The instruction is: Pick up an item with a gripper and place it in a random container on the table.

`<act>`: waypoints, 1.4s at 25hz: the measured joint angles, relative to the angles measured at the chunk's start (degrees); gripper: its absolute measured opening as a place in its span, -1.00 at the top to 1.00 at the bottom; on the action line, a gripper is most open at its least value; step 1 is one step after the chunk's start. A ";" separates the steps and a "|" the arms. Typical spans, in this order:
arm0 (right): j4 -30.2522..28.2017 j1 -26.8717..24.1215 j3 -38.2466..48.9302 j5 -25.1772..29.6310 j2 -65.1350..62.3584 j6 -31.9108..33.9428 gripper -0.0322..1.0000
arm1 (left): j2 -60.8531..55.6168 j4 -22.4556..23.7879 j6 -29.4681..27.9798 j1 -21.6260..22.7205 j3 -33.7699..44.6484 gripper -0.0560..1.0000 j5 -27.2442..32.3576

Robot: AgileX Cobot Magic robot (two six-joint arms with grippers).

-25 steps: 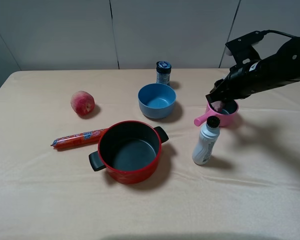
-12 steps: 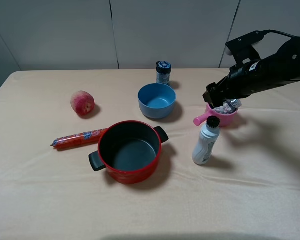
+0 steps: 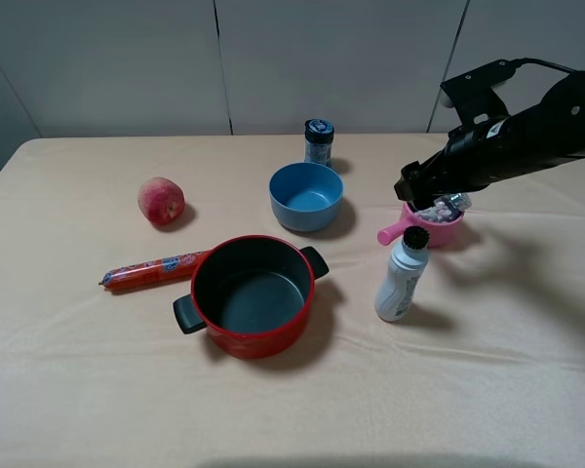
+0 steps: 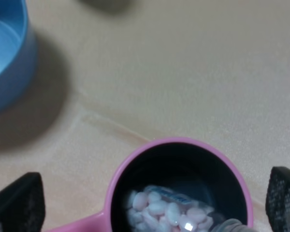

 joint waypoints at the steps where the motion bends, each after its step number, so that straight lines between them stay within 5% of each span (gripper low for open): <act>1: 0.00 0.00 0.00 0.19 -0.58 0.00 -0.41 | 0.00 0.00 0.00 0.00 0.00 -0.98 0.00; 22: -2.04 0.00 0.36 14.76 -23.10 7.06 -0.41 | 0.00 0.00 0.00 0.00 0.00 -0.98 0.00; 35: -4.39 0.00 11.27 17.29 -39.19 10.88 -0.41 | 0.00 0.00 0.00 0.00 0.00 -0.98 0.00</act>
